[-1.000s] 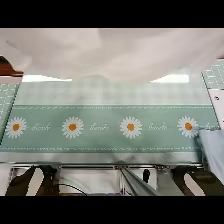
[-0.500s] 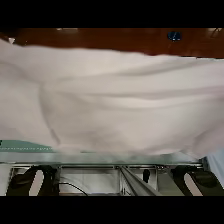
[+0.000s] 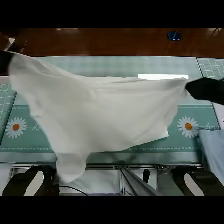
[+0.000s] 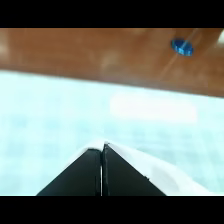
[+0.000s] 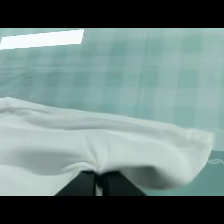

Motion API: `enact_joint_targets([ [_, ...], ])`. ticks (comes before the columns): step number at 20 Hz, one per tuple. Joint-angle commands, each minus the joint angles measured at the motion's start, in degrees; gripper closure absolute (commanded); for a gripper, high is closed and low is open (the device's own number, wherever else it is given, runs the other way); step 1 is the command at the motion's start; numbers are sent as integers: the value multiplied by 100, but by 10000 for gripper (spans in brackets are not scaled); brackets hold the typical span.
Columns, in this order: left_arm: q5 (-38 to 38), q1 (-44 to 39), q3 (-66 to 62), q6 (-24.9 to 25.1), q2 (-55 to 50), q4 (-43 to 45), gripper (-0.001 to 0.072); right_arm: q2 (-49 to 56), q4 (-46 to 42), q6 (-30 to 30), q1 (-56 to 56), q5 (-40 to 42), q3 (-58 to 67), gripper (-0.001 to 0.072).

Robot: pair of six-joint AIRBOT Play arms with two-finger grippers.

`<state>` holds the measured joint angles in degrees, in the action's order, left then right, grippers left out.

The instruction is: Fold the shirts.

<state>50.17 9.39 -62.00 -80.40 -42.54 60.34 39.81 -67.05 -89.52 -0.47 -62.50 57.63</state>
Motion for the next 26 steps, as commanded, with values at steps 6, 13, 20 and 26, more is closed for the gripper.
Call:
enact_joint_targets([
  [6,-1908,-1191,9,-37,-2903,-160,693,3987,538,186,-9,1792,1316,686],
  [13,-568,-739,-326,-44,-3226,-422,198,5060,1419,160,-656,688,2739,298],
  [20,1934,2173,487,433,-2597,-9,199,2691,-179,662,-2159,-527,1082,298],
  [26,2096,2879,2651,586,-2424,-1023,200,389,754,688,-2304,153,-2638,298],
])
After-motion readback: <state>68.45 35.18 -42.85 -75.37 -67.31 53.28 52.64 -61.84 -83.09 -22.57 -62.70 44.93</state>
